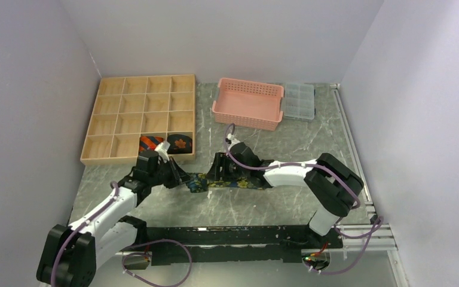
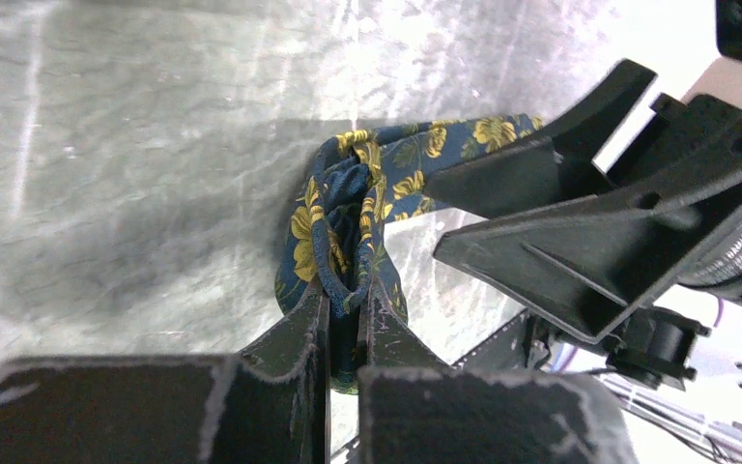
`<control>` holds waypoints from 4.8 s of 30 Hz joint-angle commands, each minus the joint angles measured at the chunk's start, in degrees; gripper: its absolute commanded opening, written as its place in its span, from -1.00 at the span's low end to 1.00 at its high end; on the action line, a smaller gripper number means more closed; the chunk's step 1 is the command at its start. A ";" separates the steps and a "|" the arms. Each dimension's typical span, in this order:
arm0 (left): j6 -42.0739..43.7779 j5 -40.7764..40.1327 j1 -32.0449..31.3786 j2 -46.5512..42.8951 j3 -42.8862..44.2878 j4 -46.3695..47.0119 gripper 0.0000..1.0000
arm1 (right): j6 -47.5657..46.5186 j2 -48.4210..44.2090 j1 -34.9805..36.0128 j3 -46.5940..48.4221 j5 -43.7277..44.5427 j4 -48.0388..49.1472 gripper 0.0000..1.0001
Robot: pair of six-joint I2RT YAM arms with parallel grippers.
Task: Roll the ties
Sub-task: Roll the tie at the center of the board.
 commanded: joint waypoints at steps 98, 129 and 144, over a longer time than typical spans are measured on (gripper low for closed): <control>-9.61 -45.54 -35.26 -24.89 -7.95 0.51 0.23 | -5.27 -12.78 -9.99 -5.14 -2.22 -3.79 0.41; -10.69 -18.74 -10.82 -9.83 -11.25 20.23 0.50 | -2.10 4.08 -3.83 4.95 -5.82 -0.62 0.28; -9.72 -18.77 -10.63 -8.01 -14.04 20.61 0.40 | -1.77 10.48 -2.39 6.43 -9.08 4.84 -0.18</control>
